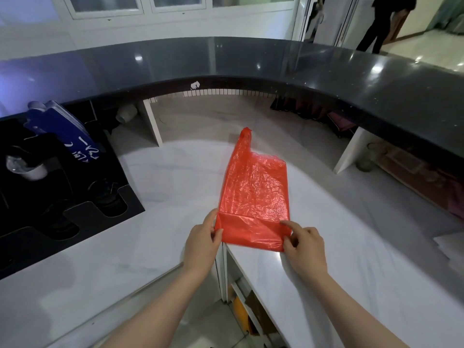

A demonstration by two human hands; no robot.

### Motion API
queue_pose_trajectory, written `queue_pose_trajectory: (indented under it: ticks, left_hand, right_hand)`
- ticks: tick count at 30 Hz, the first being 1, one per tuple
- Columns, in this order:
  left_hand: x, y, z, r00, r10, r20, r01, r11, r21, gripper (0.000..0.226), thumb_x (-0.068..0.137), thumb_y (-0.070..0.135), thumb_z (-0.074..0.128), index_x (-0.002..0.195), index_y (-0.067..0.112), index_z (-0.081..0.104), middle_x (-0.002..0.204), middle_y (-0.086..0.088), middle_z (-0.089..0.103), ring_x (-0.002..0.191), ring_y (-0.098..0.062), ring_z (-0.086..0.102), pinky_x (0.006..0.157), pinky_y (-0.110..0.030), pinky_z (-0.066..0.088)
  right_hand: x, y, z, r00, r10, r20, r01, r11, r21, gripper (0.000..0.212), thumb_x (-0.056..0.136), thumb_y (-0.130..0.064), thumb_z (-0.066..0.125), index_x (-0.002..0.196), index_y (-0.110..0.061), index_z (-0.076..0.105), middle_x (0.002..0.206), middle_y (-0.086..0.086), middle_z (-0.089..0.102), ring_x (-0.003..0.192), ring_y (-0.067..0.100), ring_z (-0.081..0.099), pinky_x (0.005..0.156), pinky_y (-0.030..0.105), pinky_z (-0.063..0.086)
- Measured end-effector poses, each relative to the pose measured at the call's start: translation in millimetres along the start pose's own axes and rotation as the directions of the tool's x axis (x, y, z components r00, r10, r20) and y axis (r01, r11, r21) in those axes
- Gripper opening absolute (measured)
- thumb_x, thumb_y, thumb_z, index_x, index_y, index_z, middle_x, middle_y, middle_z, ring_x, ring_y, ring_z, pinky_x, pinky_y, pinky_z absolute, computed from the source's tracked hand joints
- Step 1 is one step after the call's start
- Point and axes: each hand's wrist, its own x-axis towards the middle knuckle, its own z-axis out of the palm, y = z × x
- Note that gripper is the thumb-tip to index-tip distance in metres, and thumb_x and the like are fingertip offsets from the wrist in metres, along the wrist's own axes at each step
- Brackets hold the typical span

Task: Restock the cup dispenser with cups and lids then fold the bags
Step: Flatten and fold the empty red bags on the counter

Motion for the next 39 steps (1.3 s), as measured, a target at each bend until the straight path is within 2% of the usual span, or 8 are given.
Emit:
queue_pose_trajectory:
  ticks: [8, 11, 16, 19, 28, 31, 34, 39]
  left_hand:
    - [15, 5, 8, 0.970, 0.190, 0.149, -0.239, 0.837, 0.492, 0.053, 0.090, 0.008, 0.055, 0.140, 0.023, 0.047, 0.134, -0.010, 0.048, 0.124, -0.031, 0.044, 0.102, -0.038, 0.039]
    - [25, 8, 13, 0.873, 0.261, 0.412, -0.450, 0.758, 0.472, 0.075, 0.086, -0.006, 0.045, 0.151, 0.023, 0.022, 0.161, -0.007, 0.007, 0.148, -0.027, 0.003, 0.117, -0.035, -0.004]
    - [29, -4, 9, 0.773, 0.167, 0.612, -0.514, 0.732, 0.448, 0.090, 0.082, -0.002, 0.042, 0.152, 0.026, -0.006, 0.159, 0.003, -0.014, 0.146, -0.017, -0.013, 0.113, -0.026, -0.014]
    - [26, -7, 8, 0.753, 0.173, 0.634, -0.539, 0.716, 0.444, 0.093, 0.082, 0.005, 0.046, 0.150, 0.025, -0.014, 0.154, 0.005, -0.022, 0.144, -0.014, -0.020, 0.115, -0.027, -0.015]
    - [15, -23, -12, 0.838, 0.268, 0.476, -0.417, 0.876, 0.243, 0.058, 0.093, 0.018, 0.049, 0.147, 0.028, 0.033, 0.154, 0.015, 0.022, 0.143, -0.005, 0.021, 0.110, -0.009, 0.002]
    - [14, -19, -16, 0.945, 0.172, 0.278, -0.198, 0.978, 0.071, 0.045, 0.085, 0.011, 0.062, 0.126, 0.029, 0.061, 0.128, 0.010, 0.061, 0.115, -0.006, 0.057, 0.100, -0.016, 0.038]
    - [15, -15, -18, 0.985, 0.043, 0.166, -0.018, 0.989, -0.146, 0.032, 0.083, 0.015, 0.070, 0.104, 0.039, 0.067, 0.098, 0.018, 0.070, 0.088, 0.005, 0.063, 0.080, -0.012, 0.049]
    - [14, -14, -11, 0.989, -0.006, 0.145, 0.011, 0.999, -0.031, 0.012, 0.083, 0.028, 0.070, 0.079, 0.036, 0.061, 0.071, 0.009, 0.063, 0.068, -0.003, 0.058, 0.060, -0.015, 0.040]
  right_hand:
    - [-3, -10, -2, 0.997, -0.081, 0.007, 0.080, 0.975, -0.209, 0.031, 0.086, -0.016, 0.062, 0.114, -0.025, 0.071, 0.089, -0.002, 0.059, 0.093, 0.025, 0.052, 0.082, 0.037, 0.039]
    - [-8, -15, 0, 0.985, -0.172, -0.031, 0.157, 0.947, -0.281, 0.034, 0.084, -0.019, 0.069, 0.117, -0.018, 0.069, 0.122, 0.012, 0.060, 0.116, 0.038, 0.053, 0.094, 0.049, 0.044]
    - [-6, -13, 3, 0.896, -0.236, 0.377, 0.381, 0.843, -0.380, 0.064, 0.097, -0.062, 0.015, 0.152, -0.034, 0.002, 0.158, -0.012, -0.007, 0.148, 0.013, -0.009, 0.110, 0.046, -0.028]
    - [-2, -11, 5, 0.880, -0.171, 0.443, 0.353, 0.860, -0.369, 0.068, 0.093, -0.066, 0.005, 0.152, -0.034, -0.007, 0.155, -0.014, -0.015, 0.142, 0.004, -0.020, 0.108, 0.047, -0.029]
    - [-8, -6, -11, 0.873, -0.197, 0.446, 0.299, 0.939, -0.171, 0.072, 0.086, -0.058, 0.035, 0.151, -0.042, 0.007, 0.150, -0.032, -0.001, 0.139, -0.013, -0.012, 0.103, 0.026, -0.035]
    - [-14, -6, -8, 0.921, -0.198, 0.335, 0.244, 0.964, -0.102, 0.061, 0.083, -0.045, 0.042, 0.143, -0.045, 0.032, 0.141, -0.038, 0.022, 0.132, -0.020, 0.007, 0.115, 0.028, -0.019]
    - [-6, -5, -7, 0.983, -0.096, 0.156, 0.084, 0.993, 0.080, 0.032, 0.083, -0.018, 0.055, 0.107, -0.034, 0.069, 0.112, -0.020, 0.062, 0.109, 0.002, 0.051, 0.101, 0.023, 0.036]
    - [-3, -1, -5, 0.995, 0.099, 0.019, -0.101, 0.978, 0.183, 0.014, 0.090, -0.026, 0.061, 0.092, -0.039, 0.064, 0.087, -0.017, 0.060, 0.087, 0.006, 0.054, 0.070, 0.016, 0.036]
